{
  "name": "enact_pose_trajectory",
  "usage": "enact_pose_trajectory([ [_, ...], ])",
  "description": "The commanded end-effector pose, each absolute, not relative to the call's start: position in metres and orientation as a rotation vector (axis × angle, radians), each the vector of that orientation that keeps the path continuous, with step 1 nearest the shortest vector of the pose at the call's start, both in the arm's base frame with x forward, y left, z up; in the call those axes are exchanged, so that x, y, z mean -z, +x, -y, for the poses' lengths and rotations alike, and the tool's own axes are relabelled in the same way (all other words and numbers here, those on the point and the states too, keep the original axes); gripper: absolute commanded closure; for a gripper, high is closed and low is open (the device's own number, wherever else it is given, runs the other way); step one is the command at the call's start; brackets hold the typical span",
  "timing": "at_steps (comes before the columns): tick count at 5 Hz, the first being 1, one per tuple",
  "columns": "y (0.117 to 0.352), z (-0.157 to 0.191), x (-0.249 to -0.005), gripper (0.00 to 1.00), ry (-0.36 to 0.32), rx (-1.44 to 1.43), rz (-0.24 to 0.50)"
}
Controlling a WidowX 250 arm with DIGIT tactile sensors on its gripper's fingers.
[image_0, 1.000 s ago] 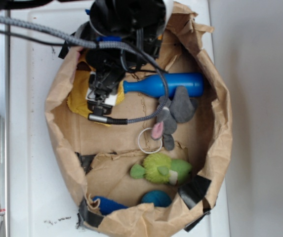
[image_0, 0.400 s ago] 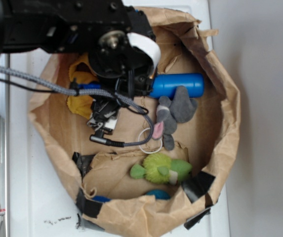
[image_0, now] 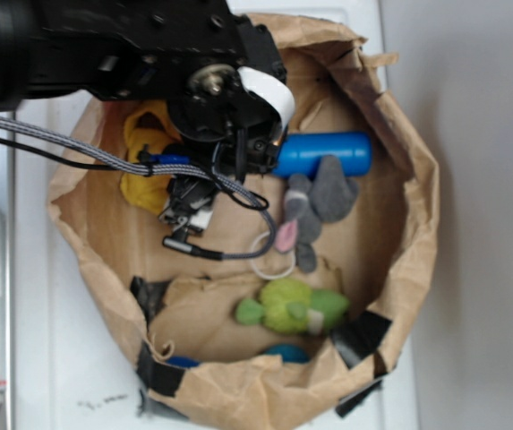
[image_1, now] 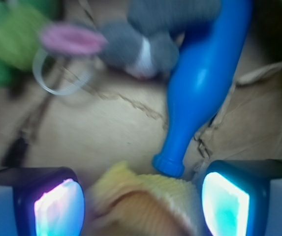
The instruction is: Grab the yellow cloth.
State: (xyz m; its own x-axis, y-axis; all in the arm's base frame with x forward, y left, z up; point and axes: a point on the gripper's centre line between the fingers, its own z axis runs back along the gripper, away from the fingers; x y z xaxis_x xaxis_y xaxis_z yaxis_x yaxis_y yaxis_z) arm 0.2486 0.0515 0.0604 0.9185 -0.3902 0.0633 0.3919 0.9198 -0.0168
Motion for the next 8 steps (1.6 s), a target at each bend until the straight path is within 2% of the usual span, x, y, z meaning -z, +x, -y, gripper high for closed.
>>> enact_pose_trajectory([
  [1, 0.234, -0.074, -0.038, 0.00, 0.013, 0.390, 0.040],
  [2, 0.222, -0.076, -0.030, 0.21, 0.018, 0.400, 0.018],
  [3, 0.225, -0.081, -0.028, 1.00, 0.017, 0.365, 0.020],
  [4, 0.229, -0.080, -0.030, 1.00, 0.016, 0.360, 0.022],
  [5, 0.233, -0.071, -0.051, 1.00, -0.014, 0.359, 0.052],
  [7, 0.239, -0.046, -0.135, 1.00, -0.152, 0.372, 0.162],
  [8, 0.246, -0.038, -0.156, 1.00, -0.162, 0.356, 0.185],
])
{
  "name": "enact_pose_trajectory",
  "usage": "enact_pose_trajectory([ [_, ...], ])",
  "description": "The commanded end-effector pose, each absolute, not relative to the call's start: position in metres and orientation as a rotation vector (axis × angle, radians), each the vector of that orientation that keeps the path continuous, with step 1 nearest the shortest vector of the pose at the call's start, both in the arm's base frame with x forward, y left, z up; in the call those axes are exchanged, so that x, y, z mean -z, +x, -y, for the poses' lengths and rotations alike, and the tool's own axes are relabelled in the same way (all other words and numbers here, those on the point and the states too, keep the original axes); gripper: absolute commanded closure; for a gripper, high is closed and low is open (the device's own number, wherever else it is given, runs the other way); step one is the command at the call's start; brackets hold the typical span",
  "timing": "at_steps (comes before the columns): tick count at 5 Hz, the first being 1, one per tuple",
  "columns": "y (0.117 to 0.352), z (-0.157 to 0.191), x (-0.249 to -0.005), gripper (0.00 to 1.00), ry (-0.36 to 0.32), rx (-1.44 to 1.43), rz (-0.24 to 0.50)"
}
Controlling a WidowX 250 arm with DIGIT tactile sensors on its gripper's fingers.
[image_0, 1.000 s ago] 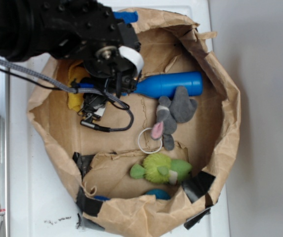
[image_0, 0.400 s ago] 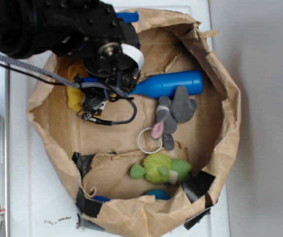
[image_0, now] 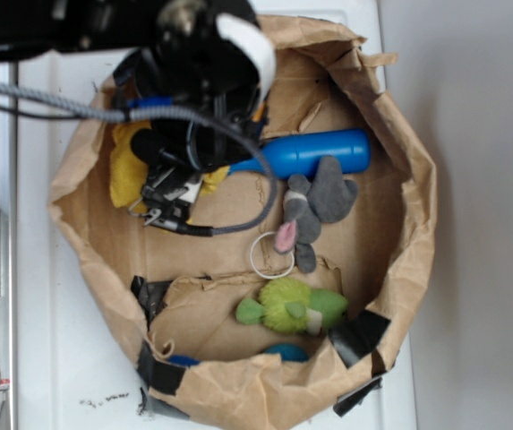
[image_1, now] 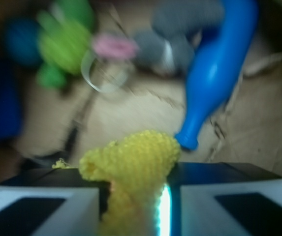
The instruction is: Grab the yellow cloth.
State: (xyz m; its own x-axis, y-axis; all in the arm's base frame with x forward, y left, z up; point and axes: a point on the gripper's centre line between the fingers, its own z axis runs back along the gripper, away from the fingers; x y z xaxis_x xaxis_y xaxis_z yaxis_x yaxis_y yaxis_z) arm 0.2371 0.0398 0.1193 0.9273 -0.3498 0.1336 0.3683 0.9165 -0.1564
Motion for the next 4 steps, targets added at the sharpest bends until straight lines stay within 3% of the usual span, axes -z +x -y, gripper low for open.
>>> enact_pose_trajectory([
  [1, 0.2558, -0.0317, -0.1660, 1.00, -0.185, 0.336, 0.186],
  [2, 0.2586, -0.0310, -0.1669, 1.00, -0.228, 0.255, 0.176],
  [4, 0.2534, -0.0290, -0.1594, 1.00, -0.192, 0.225, 0.172],
])
